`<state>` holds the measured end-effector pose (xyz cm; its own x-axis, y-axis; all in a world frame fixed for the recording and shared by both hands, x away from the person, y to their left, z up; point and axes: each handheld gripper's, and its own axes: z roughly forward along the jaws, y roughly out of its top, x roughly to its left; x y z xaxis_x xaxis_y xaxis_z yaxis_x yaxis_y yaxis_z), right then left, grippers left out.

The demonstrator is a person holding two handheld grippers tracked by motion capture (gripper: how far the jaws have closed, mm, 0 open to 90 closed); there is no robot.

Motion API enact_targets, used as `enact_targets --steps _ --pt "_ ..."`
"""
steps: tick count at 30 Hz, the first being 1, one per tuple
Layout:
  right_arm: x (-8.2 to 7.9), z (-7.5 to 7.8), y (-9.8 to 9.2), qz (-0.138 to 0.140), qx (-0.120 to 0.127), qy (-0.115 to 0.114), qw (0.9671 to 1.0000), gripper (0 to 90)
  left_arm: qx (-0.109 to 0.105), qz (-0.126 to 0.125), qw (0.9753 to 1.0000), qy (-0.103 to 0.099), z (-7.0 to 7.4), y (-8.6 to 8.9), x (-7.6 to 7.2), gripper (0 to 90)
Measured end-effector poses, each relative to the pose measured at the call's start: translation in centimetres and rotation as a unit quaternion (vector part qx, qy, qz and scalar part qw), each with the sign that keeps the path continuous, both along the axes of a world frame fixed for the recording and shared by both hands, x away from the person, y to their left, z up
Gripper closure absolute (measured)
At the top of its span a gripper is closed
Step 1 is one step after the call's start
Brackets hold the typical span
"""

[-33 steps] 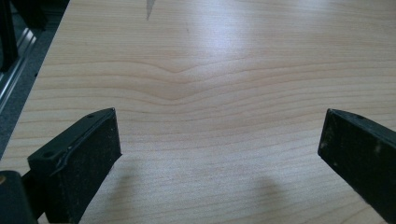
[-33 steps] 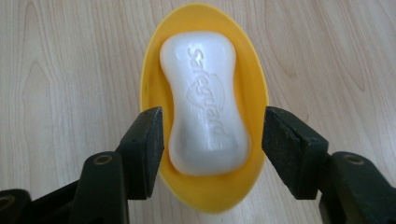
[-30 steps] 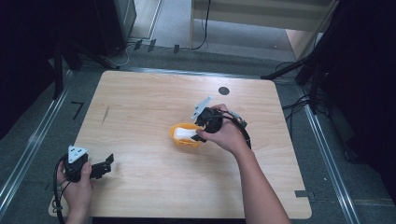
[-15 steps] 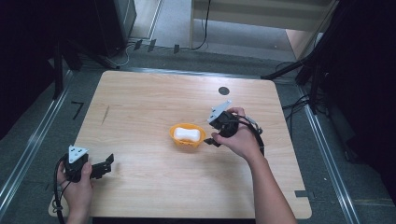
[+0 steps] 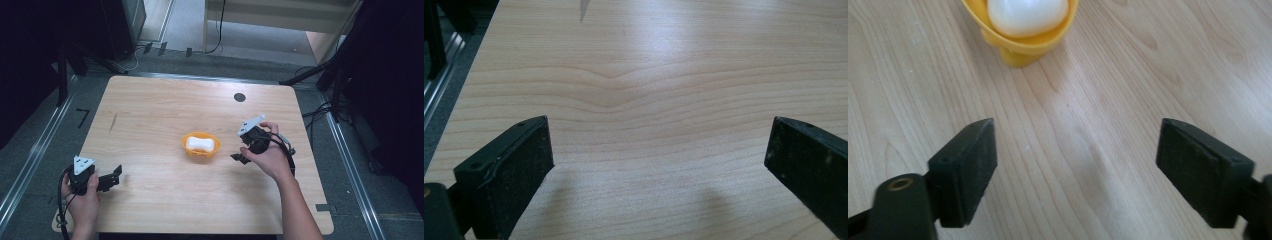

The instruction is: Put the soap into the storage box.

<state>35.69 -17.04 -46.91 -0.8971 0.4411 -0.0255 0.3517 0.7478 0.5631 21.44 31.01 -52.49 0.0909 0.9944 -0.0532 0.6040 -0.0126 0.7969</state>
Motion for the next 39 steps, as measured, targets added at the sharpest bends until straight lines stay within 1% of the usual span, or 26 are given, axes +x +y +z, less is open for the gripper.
enact_targets --steps 2,4,5,6,7,8,10,12,14,15,19,20,24,28,30,31,33,34,35,39 --pt "-0.3 -0.4 -0.7 -0.016 0.002 0.012 0.9998 12.3 0.000 0.000 1.0000 0.000 0.0 0.0 0.0 0.0" --pt "-0.4 -0.5 -0.9 -0.018 0.002 0.012 0.9998 11.0 0.001 0.000 1.0000 0.000 0.0 0.0 0.0 0.0" --pt "-0.7 -0.8 -1.4 -0.027 -0.001 0.015 0.9995 6.7 0.001 0.000 1.0000 0.000 0.0 0.0 0.0 0.0" --pt "-0.7 -0.9 -1.5 -0.029 0.000 0.013 0.9995 3.4 0.001 0.000 1.0000 0.000 0.0 0.0 0.0 0.0" --pt "-0.9 -1.1 -1.7 -0.035 0.000 0.014 0.9993 0.7 0.001 0.000 1.0000 0.000 0.0 0.0 0.0 0.0" --pt "-1.0 -1.3 -1.9 -0.037 -0.001 0.016 0.9992 0.0 0.002 -0.001 1.0000 -0.001 0.0 0.0 0.0 0.0" --pt "-1.3 -1.5 -2.3 -0.045 -0.001 0.013 0.9989 0.0 0.002 -0.001 1.0000 -0.001 0.0 0.0 0.0 0.0" --pt "-1.4 -1.7 -2.6 -0.048 0.002 0.011 0.9988 0.0 0.001 -0.001 1.0000 -0.001 0.0 -0.1 0.0 0.0" --pt "-1.8 -2.1 -3.3 -0.057 0.015 0.011 0.9982 0.0 0.002 0.000 1.0000 -0.001 0.0 -0.1 0.0 0.0" --pt "-1.8 -2.1 -3.3 -0.057 0.015 0.011 0.9982 0.0 0.001 0.000 1.0000 -0.002 0.0 -0.1 0.0 0.0" --pt "-2.6 -2.9 -4.2 -0.067 0.023 0.012 0.9974 0.0 0.002 -0.001 1.0000 -0.002 0.0 -0.1 0.0 0.0" --pt "-2.9 -3.2 -4.7 -0.071 0.029 0.011 0.9970 0.0 0.004 -0.003 1.0000 0.000 0.0 -0.2 0.0 0.0" --pt "-3.5 -3.5 -5.4 -0.080 0.036 0.008 0.9961 0.0 0.005 -0.002 1.0000 0.000 0.0 -0.2 0.0 0.0" --pt "-4.4 -3.9 -6.8 -0.091 0.054 0.008 0.9943 0.0 0.004 -0.003 1.0000 -0.001 0.0 -0.2 0.0 0.0" --pt "-4.6 -4.0 -7.0 -0.097 0.055 0.010 0.9937 0.0 0.005 -0.002 1.0000 0.000 0.0 -0.2 0.0 0.0" --pt "-4.7 -4.1 -7.3 -0.098 0.057 0.006 0.9936 0.0 0.005 -0.003 1.0000 0.000 0.0 -0.2 0.0 0.0" --pt "-5.1 -4.2 -7.8 -0.103 0.060 0.007 0.9929 0.0 0.005 -0.004 1.0000 -0.001 0.0 -0.2 0.0 0.0" --pt "-5.6 -4.4 -8.5 -0.110 0.064 0.002 0.9919 0.0 0.005 -0.004 1.0000 -0.001 0.0 -0.2 0.0 0.0" --pt "-5.6 -4.4 -8.5 -0.110 0.064 0.002 0.9919 0.0 0.005 -0.004 1.0000 -0.001 0.0 -0.2 0.0 0.0" --pt "-6.4 -4.8 -9.6 -0.122 0.075 0.004 0.9897 0.0 0.007 -0.003 1.0000 0.000 0.0 -0.2 -0.1 0.0"
